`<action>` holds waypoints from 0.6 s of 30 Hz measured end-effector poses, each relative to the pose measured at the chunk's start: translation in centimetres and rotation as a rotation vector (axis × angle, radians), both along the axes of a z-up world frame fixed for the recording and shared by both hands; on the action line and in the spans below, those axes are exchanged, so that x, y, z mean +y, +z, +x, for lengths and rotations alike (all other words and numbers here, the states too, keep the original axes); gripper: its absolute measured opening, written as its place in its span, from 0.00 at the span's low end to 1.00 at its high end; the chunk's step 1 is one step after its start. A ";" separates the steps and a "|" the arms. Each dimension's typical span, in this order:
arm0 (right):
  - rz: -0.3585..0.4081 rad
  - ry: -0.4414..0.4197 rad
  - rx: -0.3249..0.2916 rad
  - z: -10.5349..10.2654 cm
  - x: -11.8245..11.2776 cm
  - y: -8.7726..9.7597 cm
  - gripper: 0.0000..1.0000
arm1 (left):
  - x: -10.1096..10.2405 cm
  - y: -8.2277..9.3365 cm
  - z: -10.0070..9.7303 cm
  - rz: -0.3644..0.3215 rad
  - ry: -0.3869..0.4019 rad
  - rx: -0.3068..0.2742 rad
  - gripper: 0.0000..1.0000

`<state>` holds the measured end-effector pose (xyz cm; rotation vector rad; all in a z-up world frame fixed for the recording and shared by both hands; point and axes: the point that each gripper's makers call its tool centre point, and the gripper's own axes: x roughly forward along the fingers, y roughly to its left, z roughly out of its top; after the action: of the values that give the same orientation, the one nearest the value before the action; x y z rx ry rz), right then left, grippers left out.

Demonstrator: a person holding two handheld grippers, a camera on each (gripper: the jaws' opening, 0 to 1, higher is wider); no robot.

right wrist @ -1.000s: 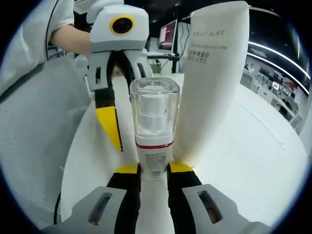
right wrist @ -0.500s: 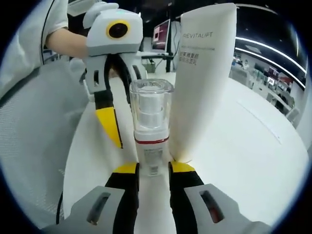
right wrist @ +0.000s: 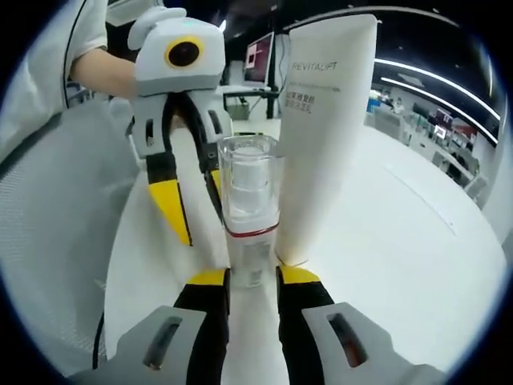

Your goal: Arrange the skincare products in the storage area until every visible bottle or jar stands upright without overlapping.

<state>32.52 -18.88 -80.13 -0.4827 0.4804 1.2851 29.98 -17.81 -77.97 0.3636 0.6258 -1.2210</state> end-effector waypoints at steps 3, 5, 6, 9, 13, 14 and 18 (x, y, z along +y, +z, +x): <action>-0.002 0.000 0.002 0.0 0.0 0.0 0.22 | 0.1 -0.1 0.0 0.004 0.002 0.001 0.11; -0.004 -0.002 0.004 0.0 0.0 0.0 0.23 | 0.2 -0.1 0.0 0.007 0.004 -0.001 0.11; -0.005 -0.005 0.003 0.0 -0.1 0.1 0.23 | 0.2 0.0 0.0 0.007 0.005 -0.001 0.11; -0.016 -0.013 -0.002 0.0 -0.3 0.2 0.25 | 0.5 0.3 0.0 0.000 0.022 0.011 0.12; -0.018 -0.034 -0.006 -0.1 -0.5 0.7 0.30 | 0.7 0.8 0.0 -0.011 0.043 0.019 0.15; -0.016 -0.044 -0.005 0.0 -0.5 0.8 0.31 | 0.8 1.0 0.0 -0.011 0.050 0.019 0.16; -0.016 -0.070 -0.011 -0.2 -0.8 1.4 0.35 | 1.2 1.6 -0.3 -0.015 0.079 0.020 0.19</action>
<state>32.29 -19.67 -78.70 -0.4815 0.4946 1.2115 29.67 -16.57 -76.42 0.3109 0.6424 -1.1543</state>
